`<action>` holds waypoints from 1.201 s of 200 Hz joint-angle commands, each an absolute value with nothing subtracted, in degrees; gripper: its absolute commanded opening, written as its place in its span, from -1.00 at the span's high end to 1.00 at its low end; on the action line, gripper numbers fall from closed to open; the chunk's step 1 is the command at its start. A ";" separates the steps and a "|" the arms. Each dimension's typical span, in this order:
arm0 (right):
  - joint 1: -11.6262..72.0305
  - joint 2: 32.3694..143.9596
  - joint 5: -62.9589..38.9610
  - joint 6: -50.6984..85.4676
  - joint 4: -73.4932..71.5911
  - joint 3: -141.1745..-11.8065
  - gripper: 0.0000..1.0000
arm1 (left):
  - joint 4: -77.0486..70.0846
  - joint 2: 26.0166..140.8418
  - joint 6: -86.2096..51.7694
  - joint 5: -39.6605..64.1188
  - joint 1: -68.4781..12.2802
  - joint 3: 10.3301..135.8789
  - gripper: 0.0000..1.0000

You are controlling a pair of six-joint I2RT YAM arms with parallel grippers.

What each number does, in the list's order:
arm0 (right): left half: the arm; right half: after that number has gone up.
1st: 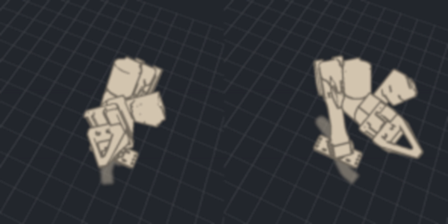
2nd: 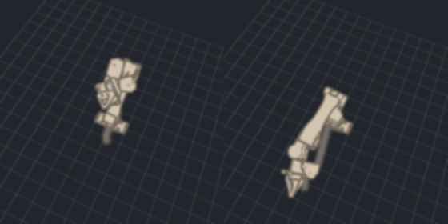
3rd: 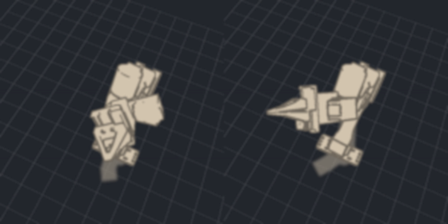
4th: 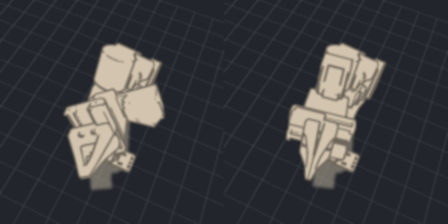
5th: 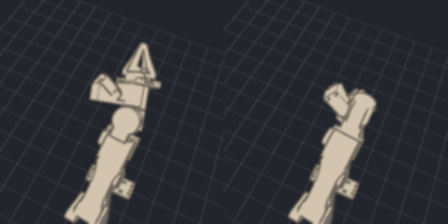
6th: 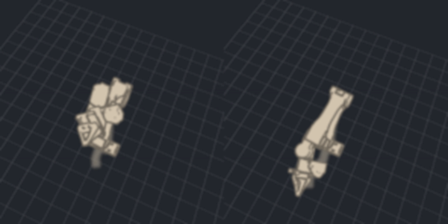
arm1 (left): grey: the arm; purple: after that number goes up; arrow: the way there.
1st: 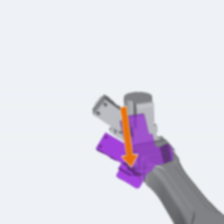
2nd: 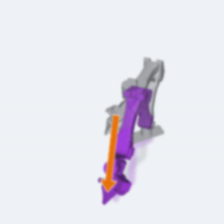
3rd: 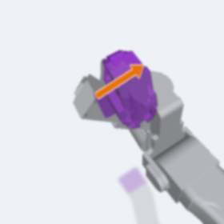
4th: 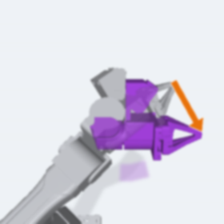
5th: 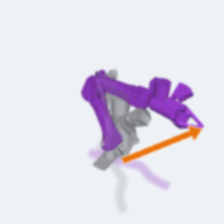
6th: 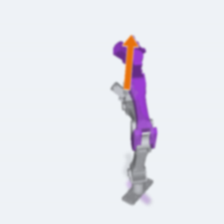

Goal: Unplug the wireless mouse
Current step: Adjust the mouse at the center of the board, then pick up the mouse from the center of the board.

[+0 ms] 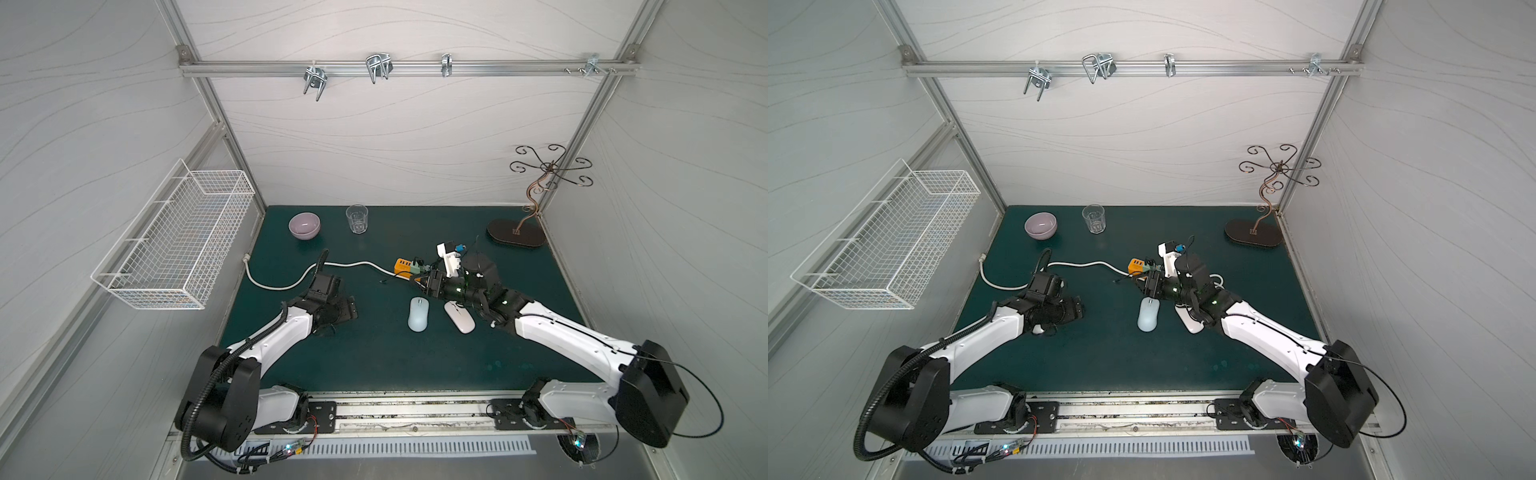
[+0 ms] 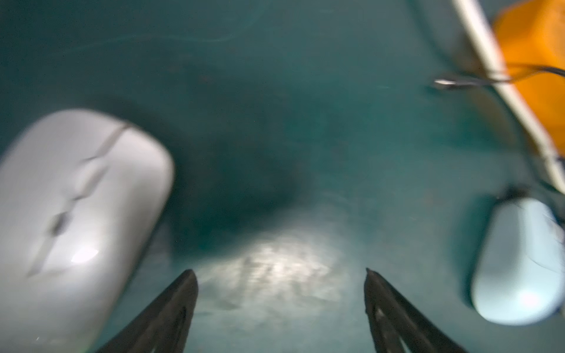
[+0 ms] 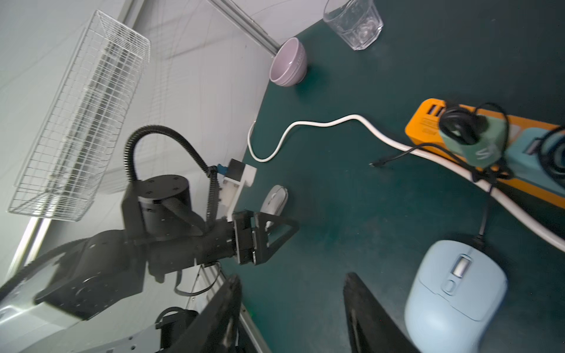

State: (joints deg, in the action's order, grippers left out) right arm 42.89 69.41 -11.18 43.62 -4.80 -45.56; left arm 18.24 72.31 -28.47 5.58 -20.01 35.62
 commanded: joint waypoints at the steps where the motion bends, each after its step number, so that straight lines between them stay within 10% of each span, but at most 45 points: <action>1: 41.21 64.97 -5.56 40.51 2.54 -43.48 -0.11 | 10.72 70.97 -23.69 9.15 -27.37 39.48 -0.88; 240: 25.36 43.70 -5.40 40.95 15.89 -31.75 -0.15 | 19.35 107.30 -33.09 -21.25 -54.33 68.99 -0.97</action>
